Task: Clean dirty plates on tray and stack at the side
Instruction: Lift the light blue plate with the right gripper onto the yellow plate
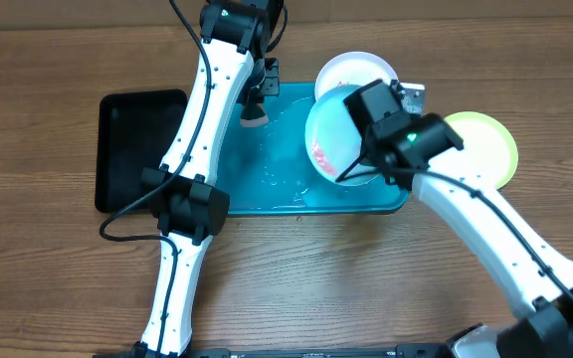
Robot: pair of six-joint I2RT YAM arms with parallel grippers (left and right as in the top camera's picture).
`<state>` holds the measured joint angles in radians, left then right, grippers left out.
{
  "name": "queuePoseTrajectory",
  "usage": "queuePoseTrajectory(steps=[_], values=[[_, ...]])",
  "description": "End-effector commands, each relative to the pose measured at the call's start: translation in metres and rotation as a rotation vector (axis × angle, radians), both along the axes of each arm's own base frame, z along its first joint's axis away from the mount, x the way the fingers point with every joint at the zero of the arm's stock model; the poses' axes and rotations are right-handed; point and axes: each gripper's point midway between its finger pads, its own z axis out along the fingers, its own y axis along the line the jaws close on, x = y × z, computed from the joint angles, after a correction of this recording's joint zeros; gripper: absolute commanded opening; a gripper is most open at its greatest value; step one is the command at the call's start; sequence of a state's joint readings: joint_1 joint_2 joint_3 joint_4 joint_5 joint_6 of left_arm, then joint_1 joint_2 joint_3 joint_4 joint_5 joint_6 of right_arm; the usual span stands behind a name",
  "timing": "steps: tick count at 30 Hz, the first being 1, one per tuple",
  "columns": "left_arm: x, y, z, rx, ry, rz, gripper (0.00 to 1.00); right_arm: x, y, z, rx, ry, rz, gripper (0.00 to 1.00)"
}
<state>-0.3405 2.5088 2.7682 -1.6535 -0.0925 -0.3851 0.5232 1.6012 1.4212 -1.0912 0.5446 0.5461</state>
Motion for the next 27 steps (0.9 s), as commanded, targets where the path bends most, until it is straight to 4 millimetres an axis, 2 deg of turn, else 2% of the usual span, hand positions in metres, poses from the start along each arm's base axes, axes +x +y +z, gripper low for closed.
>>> queuePoseTrajectory(steps=[1,6,10,20,27], values=[[-0.002,-0.005,0.004,-0.011,-0.005,-0.012,0.04,0.003,-0.017,0.048,-0.206,-0.192,-0.061,0.04],[-0.004,-0.010,0.003,-0.041,0.005,-0.018,0.04,-0.005,-0.014,0.086,-0.398,-0.375,-0.097,0.04],[-0.004,-0.010,0.003,-0.043,0.005,-0.011,0.04,-0.010,-0.008,0.106,-0.485,-0.463,-0.094,0.04],[-0.003,-0.010,0.004,-0.043,0.003,-0.010,0.04,-0.020,0.004,0.135,-0.600,-0.593,-0.092,0.04],[-0.003,-0.010,0.004,-0.043,0.004,-0.011,0.04,-0.025,0.013,0.139,-0.607,-0.618,-0.069,0.04]])
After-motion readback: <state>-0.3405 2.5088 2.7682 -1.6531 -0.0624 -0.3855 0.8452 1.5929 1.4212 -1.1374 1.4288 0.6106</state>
